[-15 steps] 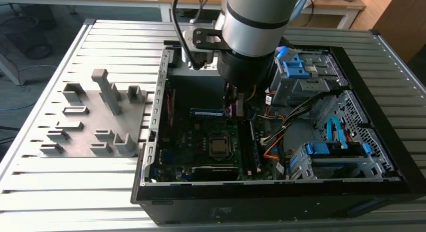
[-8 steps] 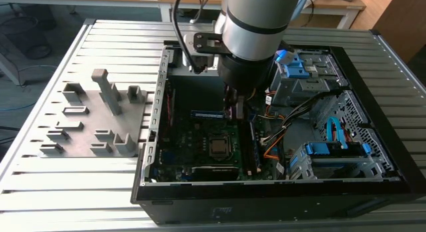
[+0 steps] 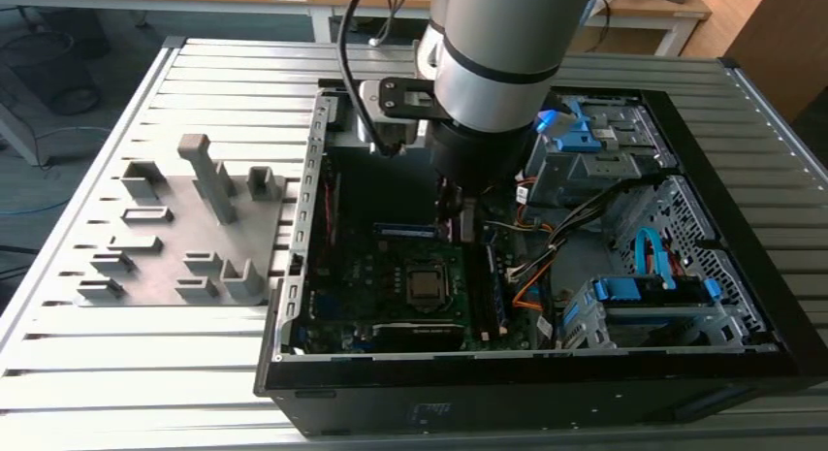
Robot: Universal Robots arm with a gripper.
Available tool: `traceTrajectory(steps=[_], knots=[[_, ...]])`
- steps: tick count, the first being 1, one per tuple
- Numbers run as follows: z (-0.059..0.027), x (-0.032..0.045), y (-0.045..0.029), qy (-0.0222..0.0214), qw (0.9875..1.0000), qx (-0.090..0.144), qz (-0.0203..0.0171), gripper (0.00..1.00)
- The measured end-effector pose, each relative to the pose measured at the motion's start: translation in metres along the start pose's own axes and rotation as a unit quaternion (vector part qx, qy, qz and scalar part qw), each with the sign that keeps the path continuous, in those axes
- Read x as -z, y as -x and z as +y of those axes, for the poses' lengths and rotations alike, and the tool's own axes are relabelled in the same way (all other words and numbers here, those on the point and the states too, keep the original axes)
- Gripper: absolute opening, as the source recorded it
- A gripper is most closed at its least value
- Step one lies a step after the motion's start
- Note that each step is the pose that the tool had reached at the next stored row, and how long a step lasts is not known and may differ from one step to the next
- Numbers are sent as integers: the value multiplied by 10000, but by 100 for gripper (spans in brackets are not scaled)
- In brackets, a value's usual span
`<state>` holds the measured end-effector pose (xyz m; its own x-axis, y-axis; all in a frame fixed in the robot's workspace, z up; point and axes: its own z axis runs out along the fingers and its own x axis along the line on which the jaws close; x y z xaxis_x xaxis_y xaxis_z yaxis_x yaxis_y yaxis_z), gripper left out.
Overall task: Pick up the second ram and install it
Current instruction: 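Pick up the second ram and move it above second insertion slot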
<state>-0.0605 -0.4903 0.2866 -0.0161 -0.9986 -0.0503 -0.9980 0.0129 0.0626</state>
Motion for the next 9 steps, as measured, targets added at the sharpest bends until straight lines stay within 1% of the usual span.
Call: traceTrajectory(steps=[5,9], knots=[[-86,-34,-3,1,10000,0,2,14],[-114,-38,-4,1,10000,0,3,14]])
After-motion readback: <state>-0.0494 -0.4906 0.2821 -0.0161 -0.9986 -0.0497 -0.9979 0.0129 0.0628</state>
